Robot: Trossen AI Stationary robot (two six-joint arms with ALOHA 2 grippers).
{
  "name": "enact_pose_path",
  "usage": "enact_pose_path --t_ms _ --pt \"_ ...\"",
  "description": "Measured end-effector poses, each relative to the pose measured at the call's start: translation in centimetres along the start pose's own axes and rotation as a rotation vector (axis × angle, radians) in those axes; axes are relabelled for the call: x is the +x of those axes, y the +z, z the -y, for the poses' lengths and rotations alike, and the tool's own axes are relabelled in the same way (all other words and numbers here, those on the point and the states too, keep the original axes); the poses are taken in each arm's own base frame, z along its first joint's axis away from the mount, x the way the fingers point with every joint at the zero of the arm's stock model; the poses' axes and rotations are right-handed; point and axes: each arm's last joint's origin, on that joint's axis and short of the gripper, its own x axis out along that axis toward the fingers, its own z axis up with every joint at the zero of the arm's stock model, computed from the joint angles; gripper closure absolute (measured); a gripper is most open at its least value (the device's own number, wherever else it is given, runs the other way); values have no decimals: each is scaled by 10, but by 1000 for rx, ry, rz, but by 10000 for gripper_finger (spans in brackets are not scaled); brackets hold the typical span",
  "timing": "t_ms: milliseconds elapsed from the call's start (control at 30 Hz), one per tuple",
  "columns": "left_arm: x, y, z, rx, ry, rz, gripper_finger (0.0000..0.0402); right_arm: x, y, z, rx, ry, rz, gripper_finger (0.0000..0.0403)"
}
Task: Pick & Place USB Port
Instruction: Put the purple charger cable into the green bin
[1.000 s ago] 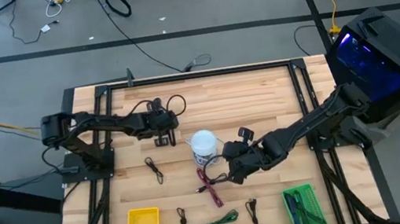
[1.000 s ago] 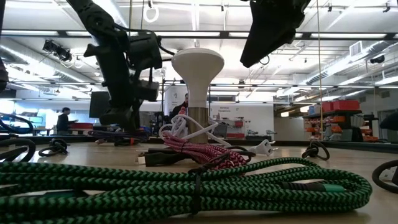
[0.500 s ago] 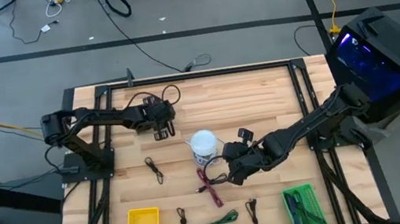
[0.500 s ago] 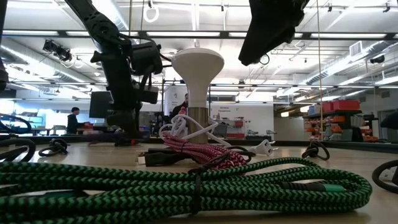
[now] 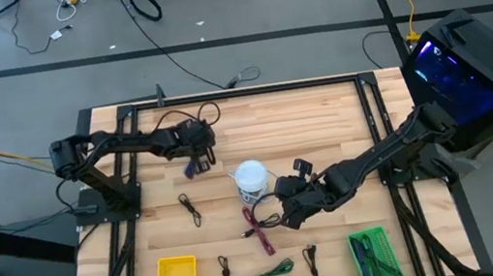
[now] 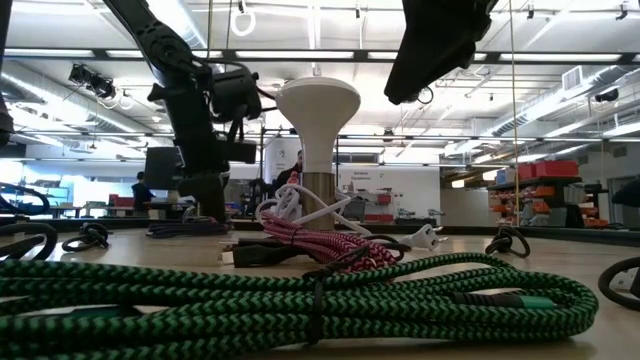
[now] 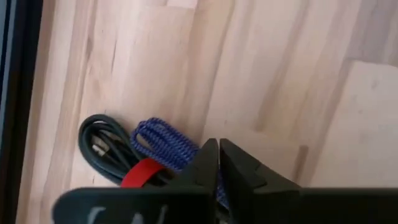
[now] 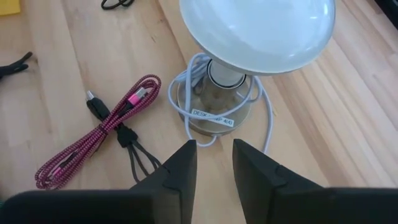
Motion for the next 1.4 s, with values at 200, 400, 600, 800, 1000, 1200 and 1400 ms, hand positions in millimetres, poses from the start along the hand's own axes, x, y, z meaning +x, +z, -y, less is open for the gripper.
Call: enact_pose_path --t_ms 200,400,600,800,1000,1200,1400 --pt "0 -1 1 -67 -38 -6 336 0 0 0 0 0 0 299" --pt "1 -2 -3 -166 -46 -9 239 0 0 0 0 -1 1 299" --pt "19 -9 -1 -203 -20 -108 200 -1 -1 -2 -3 5 4 300" --pt "26 -6 5 -207 -34 -96 266 -2 -1 -4 -21 12 10 300" --pt "15 0 9 -158 -20 -51 390 1 -3 -4 -19 18 20 300" --pt "-1 20 3 -153 29 -22 350 11 -16 -3 -19 23 -14 300" --pt "0 14 -13 -268 78 -107 255 13 -18 -4 -7 72 -46 300"
